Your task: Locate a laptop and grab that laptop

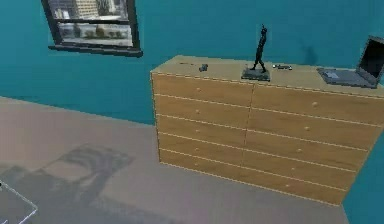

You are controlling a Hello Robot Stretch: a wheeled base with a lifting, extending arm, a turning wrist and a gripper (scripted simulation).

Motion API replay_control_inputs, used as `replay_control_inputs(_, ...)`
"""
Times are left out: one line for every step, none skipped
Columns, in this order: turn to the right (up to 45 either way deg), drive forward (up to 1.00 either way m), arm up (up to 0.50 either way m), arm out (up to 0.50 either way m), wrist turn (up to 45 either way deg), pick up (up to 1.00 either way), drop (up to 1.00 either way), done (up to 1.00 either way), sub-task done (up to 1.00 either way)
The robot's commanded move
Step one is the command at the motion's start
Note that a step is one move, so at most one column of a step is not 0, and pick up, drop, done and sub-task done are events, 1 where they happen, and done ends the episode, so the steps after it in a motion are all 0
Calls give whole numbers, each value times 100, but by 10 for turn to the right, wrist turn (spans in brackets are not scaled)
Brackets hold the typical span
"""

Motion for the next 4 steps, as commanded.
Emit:
replay_control_inputs(0, 15, 0, 0, 0, 0, 0, 0, 0)
replay_control_inputs(120, 0, 0, 0, 0, 0, 0, 0, 0)
replay_control_inputs(0, 70, 0, 0, 0, 0, 0, 0, 0)
replay_control_inputs(-390, 0, 0, 0, 0, 0, 0, 0, 0)
